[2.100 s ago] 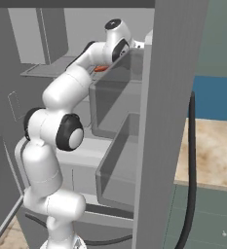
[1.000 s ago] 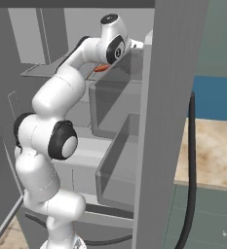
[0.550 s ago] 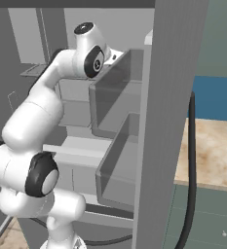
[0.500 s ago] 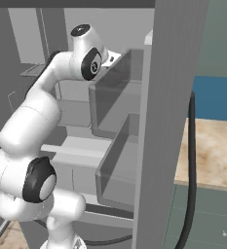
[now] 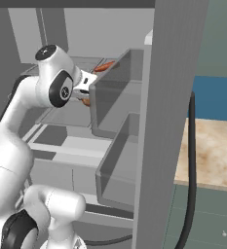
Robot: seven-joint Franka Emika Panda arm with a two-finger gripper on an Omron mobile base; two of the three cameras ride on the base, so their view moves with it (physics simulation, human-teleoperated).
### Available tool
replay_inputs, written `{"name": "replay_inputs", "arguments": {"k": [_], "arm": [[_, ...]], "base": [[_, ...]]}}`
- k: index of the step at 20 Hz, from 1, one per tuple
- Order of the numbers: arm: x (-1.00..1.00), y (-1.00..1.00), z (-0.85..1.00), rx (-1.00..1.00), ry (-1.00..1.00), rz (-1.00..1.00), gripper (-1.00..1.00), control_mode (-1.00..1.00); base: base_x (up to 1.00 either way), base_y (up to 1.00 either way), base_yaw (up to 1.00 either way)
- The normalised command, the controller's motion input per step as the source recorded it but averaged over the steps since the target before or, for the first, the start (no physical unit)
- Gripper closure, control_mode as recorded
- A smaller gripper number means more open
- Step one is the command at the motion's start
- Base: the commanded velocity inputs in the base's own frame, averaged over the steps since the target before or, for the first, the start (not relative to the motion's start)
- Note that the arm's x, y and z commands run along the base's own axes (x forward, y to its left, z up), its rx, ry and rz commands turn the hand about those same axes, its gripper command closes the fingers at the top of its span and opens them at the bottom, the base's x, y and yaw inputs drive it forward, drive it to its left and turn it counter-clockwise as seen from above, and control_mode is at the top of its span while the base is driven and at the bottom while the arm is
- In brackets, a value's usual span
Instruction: Gather the carrot and onion from the fridge and place them on a tray on the dining counter. Then gather the chicken drumstick and fish from the fridge and place them on the other tray.
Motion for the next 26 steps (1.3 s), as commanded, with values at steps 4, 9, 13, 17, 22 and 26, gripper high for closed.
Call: {"name": "replay_inputs", "arguments": {"k": [4, 9, 13, 17, 22, 26], "arm": [[-0.97, 0.48, -0.30, 0.00, 0.00, 0.03, 1.00, -1.00], [-0.92, 0.41, -0.21, 0.03, 0.00, 0.07, 1.00, -1.00], [-0.82, 0.29, -0.23, 0.05, 0.00, 0.08, 1.00, -1.00], [-0.55, 0.16, -0.31, 0.02, 0.02, 0.10, 1.00, -1.00], [-0.27, 0.20, -0.33, -0.02, 0.07, 0.09, 1.00, -1.00], [0.00, 0.02, -0.02, 0.00, 0.01, 0.01, 1.00, -1.00]], "base": [[0.00, 0.00, 0.00], [0.00, 0.00, 0.00], [0.00, 0.00, 0.00], [0.00, 0.00, 0.00], [0.00, 0.00, 0.00], [0.00, 0.00, 0.00]]}}
